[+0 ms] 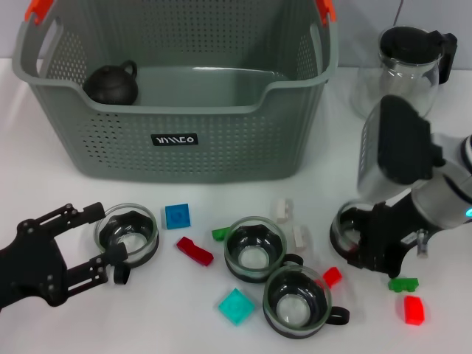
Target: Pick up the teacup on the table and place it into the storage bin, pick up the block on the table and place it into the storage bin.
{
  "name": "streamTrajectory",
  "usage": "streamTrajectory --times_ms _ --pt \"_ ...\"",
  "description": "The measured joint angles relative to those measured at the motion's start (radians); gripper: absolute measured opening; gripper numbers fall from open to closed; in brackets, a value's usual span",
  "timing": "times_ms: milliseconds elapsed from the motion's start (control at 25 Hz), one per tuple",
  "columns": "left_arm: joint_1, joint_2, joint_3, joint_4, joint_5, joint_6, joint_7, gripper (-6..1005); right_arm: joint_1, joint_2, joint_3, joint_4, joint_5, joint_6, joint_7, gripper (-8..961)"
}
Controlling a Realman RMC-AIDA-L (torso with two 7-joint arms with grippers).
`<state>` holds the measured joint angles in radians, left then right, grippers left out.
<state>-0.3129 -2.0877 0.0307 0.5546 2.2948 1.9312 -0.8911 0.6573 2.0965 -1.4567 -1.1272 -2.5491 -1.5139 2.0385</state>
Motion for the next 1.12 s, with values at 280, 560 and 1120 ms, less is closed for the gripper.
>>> streamTrajectory --times_ms 280,560,1120 --pt "0.0 0.0 0.0 -0.001 0.0 0.0 0.0 718 -0.004 -0.017 0.406 -0.08 0.308 -0.296 -0.198 56" --pt "-0.007 0.0 0.0 -0.007 -0.005 0.0 0.0 718 -0.015 -0.006 0.641 -0.051 0.681 -0.274 -0.235 55" --pt "-0.027 0.0 0.0 -0.039 -0.012 0.0 -0.005 718 0.359 -0.002 0.316 0.092 0.423 0.438 0.277 56"
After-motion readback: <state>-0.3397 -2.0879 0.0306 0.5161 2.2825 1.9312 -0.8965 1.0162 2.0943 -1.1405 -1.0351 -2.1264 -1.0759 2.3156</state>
